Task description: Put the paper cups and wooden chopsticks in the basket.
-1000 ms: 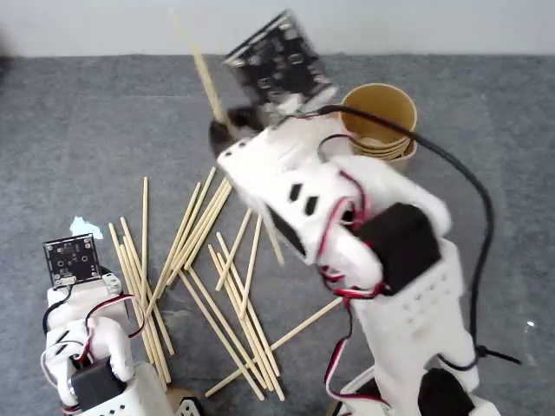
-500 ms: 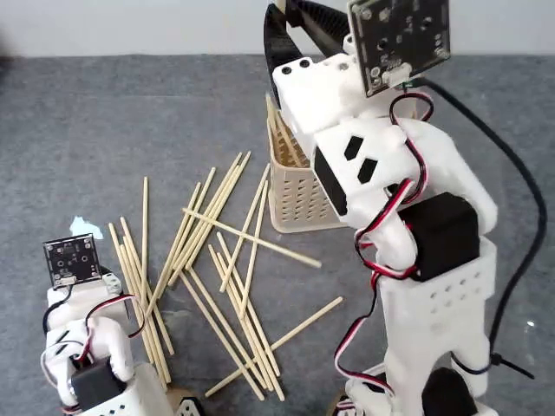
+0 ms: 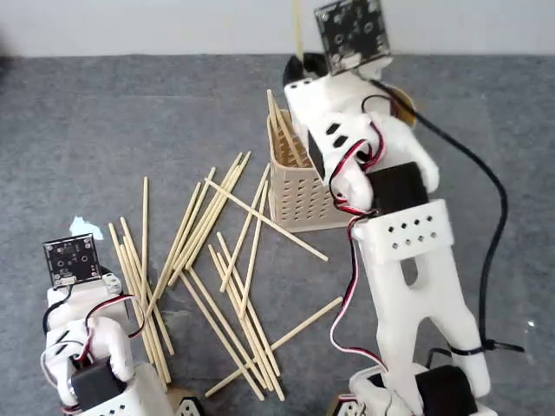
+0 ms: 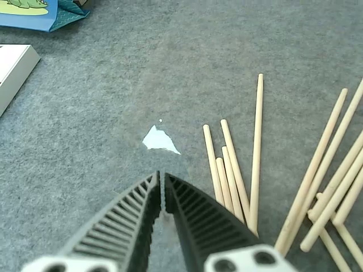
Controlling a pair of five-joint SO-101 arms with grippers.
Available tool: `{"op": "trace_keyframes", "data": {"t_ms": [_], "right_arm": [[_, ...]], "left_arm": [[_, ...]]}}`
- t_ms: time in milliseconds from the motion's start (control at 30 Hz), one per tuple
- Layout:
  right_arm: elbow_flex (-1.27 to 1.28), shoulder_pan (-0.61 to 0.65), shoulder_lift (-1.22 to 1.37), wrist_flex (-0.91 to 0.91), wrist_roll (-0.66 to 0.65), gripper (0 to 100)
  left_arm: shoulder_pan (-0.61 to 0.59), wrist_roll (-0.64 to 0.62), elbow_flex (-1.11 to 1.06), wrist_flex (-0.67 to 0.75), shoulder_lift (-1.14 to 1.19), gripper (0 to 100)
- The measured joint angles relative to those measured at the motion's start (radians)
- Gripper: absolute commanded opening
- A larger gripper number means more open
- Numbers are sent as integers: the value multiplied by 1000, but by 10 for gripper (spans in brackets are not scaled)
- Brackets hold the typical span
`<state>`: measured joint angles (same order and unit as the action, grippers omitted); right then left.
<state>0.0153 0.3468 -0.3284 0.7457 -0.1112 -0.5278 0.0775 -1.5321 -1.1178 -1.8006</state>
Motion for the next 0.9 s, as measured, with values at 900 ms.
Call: {"op": "trace_keyframes", "data": {"t_ms": [900], "right_arm": [[130, 199, -192, 430, 0, 144]], "left_arm": [[0, 0, 0, 0, 0, 12]]}}
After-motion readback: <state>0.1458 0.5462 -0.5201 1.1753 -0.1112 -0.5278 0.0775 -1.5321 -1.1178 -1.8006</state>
